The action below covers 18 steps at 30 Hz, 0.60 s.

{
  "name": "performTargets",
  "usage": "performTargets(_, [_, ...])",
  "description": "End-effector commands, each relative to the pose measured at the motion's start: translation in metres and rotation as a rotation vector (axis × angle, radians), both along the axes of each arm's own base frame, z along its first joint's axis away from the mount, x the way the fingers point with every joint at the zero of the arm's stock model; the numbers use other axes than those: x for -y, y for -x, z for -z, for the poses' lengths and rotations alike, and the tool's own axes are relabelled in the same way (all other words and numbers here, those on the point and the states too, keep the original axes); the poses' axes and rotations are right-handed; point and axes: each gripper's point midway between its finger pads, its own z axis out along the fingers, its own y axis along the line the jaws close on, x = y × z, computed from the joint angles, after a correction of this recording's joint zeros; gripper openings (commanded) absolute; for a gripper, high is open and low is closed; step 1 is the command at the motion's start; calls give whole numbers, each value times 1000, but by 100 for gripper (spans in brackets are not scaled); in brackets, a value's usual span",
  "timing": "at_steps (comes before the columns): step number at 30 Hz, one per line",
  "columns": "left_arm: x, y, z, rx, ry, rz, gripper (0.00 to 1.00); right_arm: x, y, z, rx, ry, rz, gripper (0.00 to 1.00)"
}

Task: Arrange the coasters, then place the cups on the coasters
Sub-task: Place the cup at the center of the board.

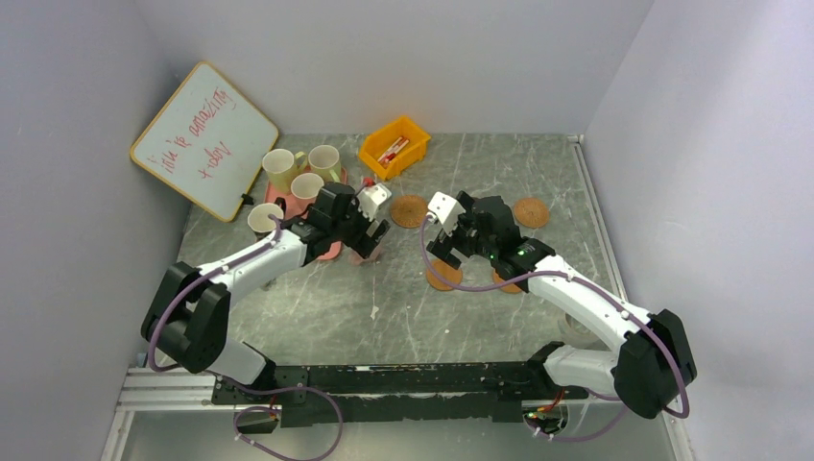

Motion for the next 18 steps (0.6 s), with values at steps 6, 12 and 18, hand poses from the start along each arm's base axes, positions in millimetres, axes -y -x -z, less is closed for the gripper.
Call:
performTargets(6, [10, -8, -64, 151, 168, -14, 97, -5, -2, -10, 33, -27, -15, 100])
performTargets(12, [-1, -6, -100, 249, 255, -35, 97, -6, -2, -10, 29, -31, -16, 100])
performTargets(18, [-68, -32, -106, 309, 190, -266, 97, -26, 11, -26, 48, -76, -85, 100])
